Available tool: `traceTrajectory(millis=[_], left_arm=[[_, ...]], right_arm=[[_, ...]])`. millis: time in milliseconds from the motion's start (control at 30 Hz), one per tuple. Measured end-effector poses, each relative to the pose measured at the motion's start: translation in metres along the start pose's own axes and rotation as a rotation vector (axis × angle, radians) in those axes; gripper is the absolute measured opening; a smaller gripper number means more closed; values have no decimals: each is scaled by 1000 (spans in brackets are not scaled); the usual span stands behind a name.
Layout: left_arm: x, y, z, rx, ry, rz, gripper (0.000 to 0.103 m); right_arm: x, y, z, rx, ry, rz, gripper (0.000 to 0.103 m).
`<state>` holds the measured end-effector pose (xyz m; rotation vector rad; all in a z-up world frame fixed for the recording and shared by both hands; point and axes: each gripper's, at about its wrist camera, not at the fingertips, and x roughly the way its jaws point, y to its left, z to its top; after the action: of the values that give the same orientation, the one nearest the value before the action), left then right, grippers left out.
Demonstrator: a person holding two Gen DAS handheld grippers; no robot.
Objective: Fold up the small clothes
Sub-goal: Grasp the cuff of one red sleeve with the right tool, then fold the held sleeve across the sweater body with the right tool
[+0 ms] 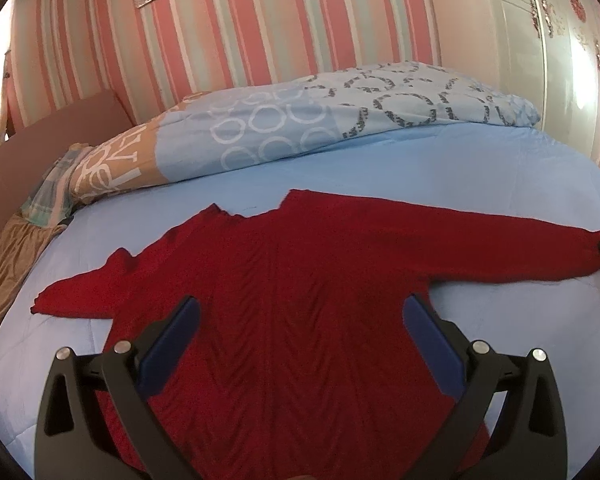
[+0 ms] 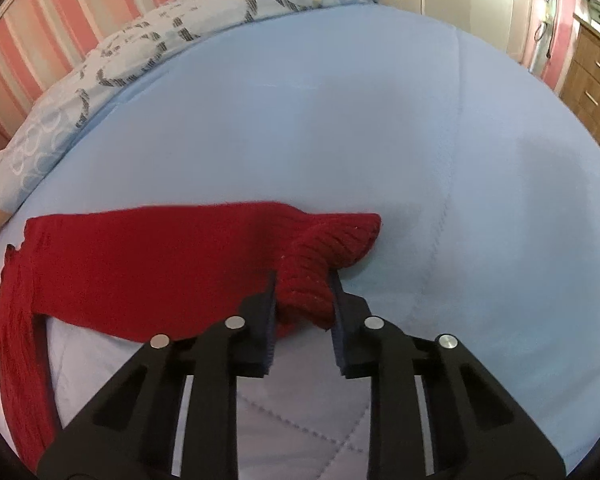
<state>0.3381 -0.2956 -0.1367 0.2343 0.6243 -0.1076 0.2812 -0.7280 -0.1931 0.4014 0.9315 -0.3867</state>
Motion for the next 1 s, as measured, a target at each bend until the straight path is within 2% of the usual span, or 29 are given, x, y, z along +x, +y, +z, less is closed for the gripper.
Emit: traceTrajectory(millis=[167,400,700,1000], left_arm=[[1,15,0,-10,4,13,102],[6,48,6,-39,3,41,102],[20,117,15,-70,-15,96,102],[44,188,17,-88,-17,133,102]], right_arm=[[-17,21,10,-33,-56,6,20],[-33,83,27,-104,-108,62,20],[-28,209,25,-224,-111,141,19],[-11,344,3,-323,-108,213,19]])
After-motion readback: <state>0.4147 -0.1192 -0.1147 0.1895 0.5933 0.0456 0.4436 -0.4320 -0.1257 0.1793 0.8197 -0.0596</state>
